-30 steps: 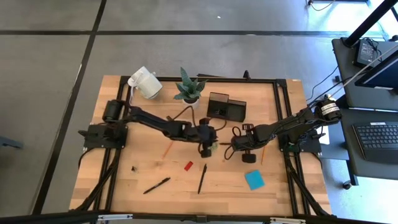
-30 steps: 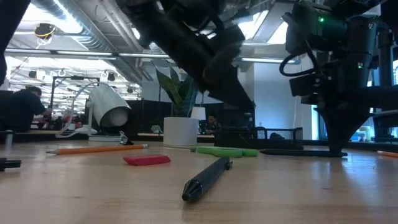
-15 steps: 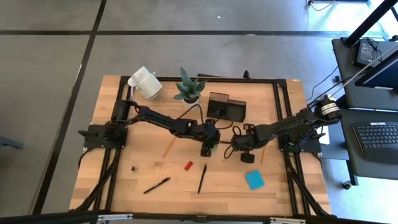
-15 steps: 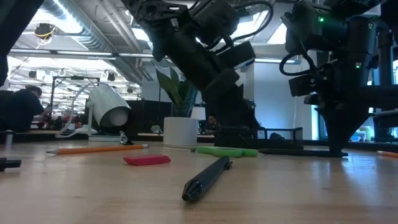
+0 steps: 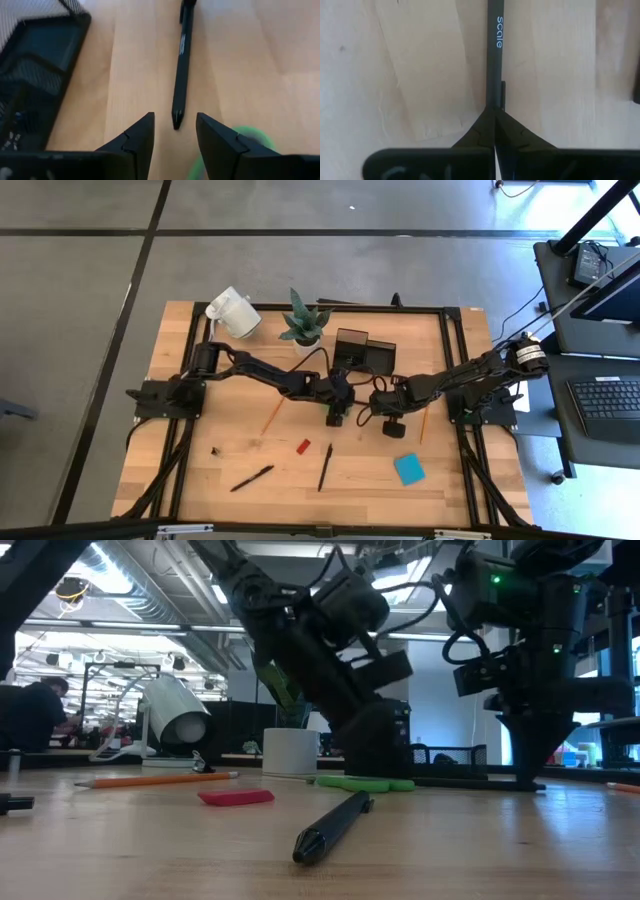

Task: Pick and place office supplies into organizer
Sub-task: Put the top black pen into the desk organizer

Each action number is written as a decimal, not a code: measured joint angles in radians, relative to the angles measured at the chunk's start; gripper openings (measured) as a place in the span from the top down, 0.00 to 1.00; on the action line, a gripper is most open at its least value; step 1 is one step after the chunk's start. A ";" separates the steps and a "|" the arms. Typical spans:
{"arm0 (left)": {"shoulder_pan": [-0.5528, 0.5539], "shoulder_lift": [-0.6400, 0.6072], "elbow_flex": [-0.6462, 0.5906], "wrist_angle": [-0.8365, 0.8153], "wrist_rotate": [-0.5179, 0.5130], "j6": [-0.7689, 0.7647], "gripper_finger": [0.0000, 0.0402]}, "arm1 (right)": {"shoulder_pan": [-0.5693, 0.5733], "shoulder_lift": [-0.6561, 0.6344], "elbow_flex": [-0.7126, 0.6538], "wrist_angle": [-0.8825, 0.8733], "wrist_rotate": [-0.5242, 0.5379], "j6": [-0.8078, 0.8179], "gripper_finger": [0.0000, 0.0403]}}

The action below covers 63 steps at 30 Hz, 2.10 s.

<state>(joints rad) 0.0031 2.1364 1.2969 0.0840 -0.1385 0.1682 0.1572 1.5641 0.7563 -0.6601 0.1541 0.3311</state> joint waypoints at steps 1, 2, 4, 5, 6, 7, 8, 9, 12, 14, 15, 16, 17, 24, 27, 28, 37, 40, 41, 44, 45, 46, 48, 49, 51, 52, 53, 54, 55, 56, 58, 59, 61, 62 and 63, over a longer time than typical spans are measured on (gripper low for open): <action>0.001 0.002 0.000 0.002 -0.002 0.001 0.66 | 0.000 0.000 0.000 0.000 0.002 -0.006 0.99; 0.004 0.004 0.000 0.012 -0.007 0.002 0.67 | 0.000 0.000 0.000 0.001 0.004 -0.018 0.99; 0.008 0.005 0.000 0.017 -0.022 0.003 0.68 | 0.000 0.000 0.000 0.005 0.006 -0.021 0.99; 0.013 0.005 0.000 0.018 -0.022 0.004 0.69 | 0.000 0.000 0.000 0.008 0.007 -0.021 0.99; 0.018 0.005 0.000 0.017 -0.020 0.010 0.69 | 0.000 0.000 0.000 0.011 0.009 -0.021 0.99; 0.022 0.005 0.000 0.017 -0.014 0.014 0.70 | 0.000 0.000 0.000 0.015 0.010 -0.022 0.99; 0.026 0.005 0.000 0.017 -0.002 0.018 0.71 | 0.000 0.000 0.000 0.018 0.011 -0.022 0.99; 0.030 0.005 0.000 0.016 0.016 0.020 0.72 | 0.000 0.000 0.000 0.021 0.013 -0.022 0.99; 0.038 0.005 0.000 0.015 0.067 0.021 0.74 | 0.000 0.000 0.000 0.028 0.016 -0.025 0.99; 0.040 0.014 0.001 0.018 0.078 0.029 0.76 | -0.001 0.000 0.000 0.032 0.017 -0.026 0.99; 0.040 0.019 0.000 0.013 0.079 0.038 0.77 | -0.004 0.000 0.000 0.034 0.017 -0.028 0.99; 0.040 0.022 0.000 0.017 0.079 0.048 0.77 | -0.007 0.000 -0.001 0.037 0.016 -0.028 0.99; 0.039 0.026 0.001 0.019 0.081 0.059 0.78 | -0.010 0.000 0.000 0.039 0.015 -0.027 0.99; 0.041 0.039 0.003 0.017 0.081 0.038 0.87 | -0.033 0.000 0.000 0.047 0.006 -0.051 0.99; 0.044 0.039 0.004 0.011 0.087 0.038 0.95 | -0.036 0.000 0.000 0.048 0.006 -0.058 0.99; 0.046 0.039 0.004 0.008 0.092 0.038 0.96 | -0.036 0.000 0.000 0.048 0.006 -0.073 0.99; 0.051 0.040 0.006 -0.032 0.107 -0.024 0.96 | -0.038 -0.017 -0.004 0.050 0.015 -0.079 0.85; 0.051 0.041 0.005 -0.039 0.107 -0.028 0.96 | -0.038 -0.054 -0.003 0.048 0.013 -0.061 0.73; 0.051 0.041 0.004 -0.039 0.107 -0.028 0.96 | -0.038 -0.064 -0.003 0.048 0.013 -0.049 0.68; 0.051 0.041 0.004 -0.039 0.106 -0.028 0.96 | -0.037 -0.083 -0.003 0.048 0.012 -0.044 0.55; 0.051 0.041 0.003 -0.039 0.106 -0.028 0.96 | -0.037 -0.085 -0.003 0.050 0.012 -0.045 0.51; 0.051 0.041 0.003 -0.039 0.107 -0.028 0.96 | -0.037 -0.085 -0.003 0.051 0.012 -0.051 0.47; 0.052 0.048 0.003 -0.038 0.112 -0.034 0.96 | -0.035 -0.085 -0.005 0.053 0.012 -0.082 0.41; 0.052 0.052 0.003 -0.038 0.118 -0.037 0.96 | -0.034 -0.086 -0.011 0.064 0.013 -0.098 0.39; 0.055 0.060 0.003 -0.033 0.140 -0.060 0.96 | -0.034 -0.086 -0.029 0.077 0.034 -0.101 0.36; 0.056 0.067 0.003 -0.018 0.155 -0.074 0.96 | -0.034 -0.086 -0.041 0.083 0.050 -0.100 0.34; 0.057 0.074 0.004 -0.010 0.165 -0.084 0.96 | -0.034 -0.086 -0.057 0.098 0.059 -0.100 0.33; 0.058 0.076 0.005 -0.007 0.169 -0.090 0.96 | -0.034 -0.086 -0.072 0.117 0.060 -0.096 0.33; 0.060 0.076 0.005 -0.006 0.174 -0.094 0.96 | -0.034 -0.086 -0.091 0.149 0.062 -0.085 0.32; 0.063 0.076 0.005 -0.006 0.184 -0.096 0.96 | -0.034 -0.086 -0.110 0.187 0.062 -0.074 0.32; 0.065 0.077 0.005 -0.006 0.186 -0.089 0.96 | -0.027 -0.093 -0.151 0.258 0.066 -0.052 0.32; 0.065 0.076 0.005 -0.006 0.185 -0.079 0.96 | -0.024 -0.093 -0.166 0.284 0.071 -0.045 0.33; 0.065 0.076 0.005 -0.006 0.187 -0.072 0.96 | -0.013 -0.095 -0.190 0.308 0.077 -0.019 0.33; 0.068 0.076 0.005 -0.008 0.191 -0.072 0.96 | -0.007 -0.096 -0.200 0.314 0.081 -0.004 0.33; 0.071 0.076 0.006 -0.010 0.200 -0.078 0.96 | 0.000 -0.097 -0.211 0.320 0.086 0.012 0.33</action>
<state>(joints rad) 0.0741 2.2120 1.3024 0.0738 0.0615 0.0903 0.1572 1.4670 0.5450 -0.3406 0.2406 0.3429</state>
